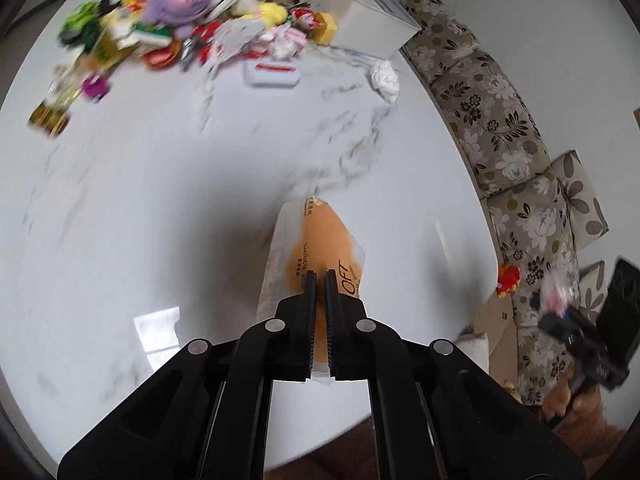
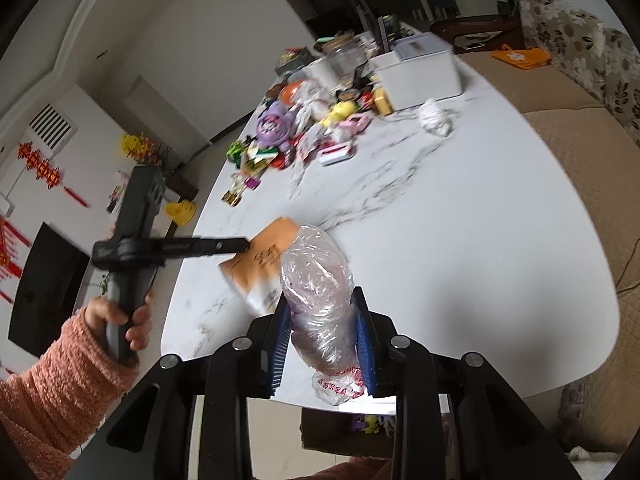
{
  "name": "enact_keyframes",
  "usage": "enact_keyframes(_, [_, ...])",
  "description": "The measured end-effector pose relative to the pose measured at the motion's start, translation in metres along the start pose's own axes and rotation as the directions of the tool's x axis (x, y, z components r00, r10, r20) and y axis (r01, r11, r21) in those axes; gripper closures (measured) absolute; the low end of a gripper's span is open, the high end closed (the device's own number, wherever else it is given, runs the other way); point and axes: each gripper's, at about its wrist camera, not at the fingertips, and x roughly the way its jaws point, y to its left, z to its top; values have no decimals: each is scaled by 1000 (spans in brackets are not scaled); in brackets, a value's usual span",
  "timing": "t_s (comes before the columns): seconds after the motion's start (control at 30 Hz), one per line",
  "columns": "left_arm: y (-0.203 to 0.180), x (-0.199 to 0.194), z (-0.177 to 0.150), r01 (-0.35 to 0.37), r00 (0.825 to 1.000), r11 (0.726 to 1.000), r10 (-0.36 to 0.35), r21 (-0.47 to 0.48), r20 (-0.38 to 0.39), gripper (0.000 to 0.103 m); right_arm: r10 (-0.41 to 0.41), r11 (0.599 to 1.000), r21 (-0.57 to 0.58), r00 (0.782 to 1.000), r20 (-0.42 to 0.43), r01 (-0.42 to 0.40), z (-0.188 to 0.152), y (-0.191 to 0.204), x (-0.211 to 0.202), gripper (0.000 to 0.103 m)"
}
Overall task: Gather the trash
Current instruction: 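Grasp the orange SOFT wet-wipes pack with the left tool while the right holds the bag, then lower the wipes pack and plastic bag into the cardboard box, opening both tools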
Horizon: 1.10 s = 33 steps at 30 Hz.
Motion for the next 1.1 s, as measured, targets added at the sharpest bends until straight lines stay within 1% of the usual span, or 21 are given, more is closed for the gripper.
enact_keyframes(0.03, [5,-2,-7,-23,1000,1000,23,-8,4,99,5,1000,-7,1000,-11,-5,-1,4,5,73])
enact_keyframes(0.07, [13,-1,-17,-74,997,997,74,-8,5,99,14,1000,-10,1000,-25,-14,-1,9,12,73])
enact_keyframes(0.1, [16,1,-23,-103,995,995,103,3,3,99,26,1000,-12,999,-34,-26,-2,13,15,73])
enact_keyframes(0.13, [21,9,-31,-127,992,992,128,24,-23,99,34,999,-20,998,-43,-35,-3,18,19,73])
enact_keyframes(0.2, [23,16,-41,-182,981,981,185,65,-49,90,39,998,-44,998,-54,-41,-3,29,24,73])
enact_keyframes(0.23, [24,20,-46,-213,975,973,218,84,-49,65,45,998,-50,997,-59,-48,-4,33,26,73])
enact_keyframes(0.27, [22,21,-48,-233,970,968,237,90,-44,29,50,997,-58,997,-66,-54,-4,38,28,73])
enact_keyframes(0.3, [19,21,-51,-235,971,967,238,104,-23,16,51,996,-63,996,-74,-56,-5,41,30,73])
enact_keyframes(0.33, [12,19,-52,-217,976,968,218,129,12,12,54,996,-67,995,-79,-59,-6,42,31,73])
enact_keyframes(0.37, [4,18,-52,-219,976,963,217,156,32,11,54,996,-71,995,-84,-60,-7,45,32,73])
enact_keyframes(0.43, [-5,24,-49,-245,969,953,244,180,28,11,47,996,-77,995,-84,-54,-9,47,31,73])
enact_keyframes(0.53, [-13,46,-40,-240,968,954,249,181,-26,11,44,997,-65,996,-73,-48,-10,45,26,73])
enact_keyframes(0.6, [-22,64,-37,-275,956,939,290,204,-44,11,40,997,-59,997,-68,-44,-12,42,23,72])
enact_keyframes(0.7, [-25,79,-38,-352,928,913,369,203,-51,11,27,998,-48,997,-67,-30,-15,37,20,72])
enact_keyframes(0.77, [-23,82,-40,-377,919,908,392,181,-49,21,21,999,-35,997,-70,-23,-19,33,19,72])
enact_keyframes(0.87, [-24,69,-48,-361,930,916,368,177,-7,34,13,1000,-27,997,-79,-16,-24,30,21,72])
enact_keyframes(0.9, [-23,65,-51,-351,934,921,357,171,-7,35,9,999,-31,996,-87,-11,-27,30,21,72])
enact_keyframes(0.93, [-20,56,-59,-325,944,932,330,157,-7,37,7,999,-37,995,-96,-11,-29,30,22,72])
enact_keyframes(1.0, [-13,42,-70,-317,947,938,320,138,-2,38,0,998,-57,993,-120,-7,-35,32,25,72])
enact_keyframes(1.03, [-9,33,-79,-297,954,948,299,116,-4,39,-2,998,-69,991,-134,-8,-39,33,27,72])
enact_keyframes(1.1, [-4,9,-105,-200,980,978,200,59,-4,39,6,994,-108,984,-180,-26,-53,39,30,72])
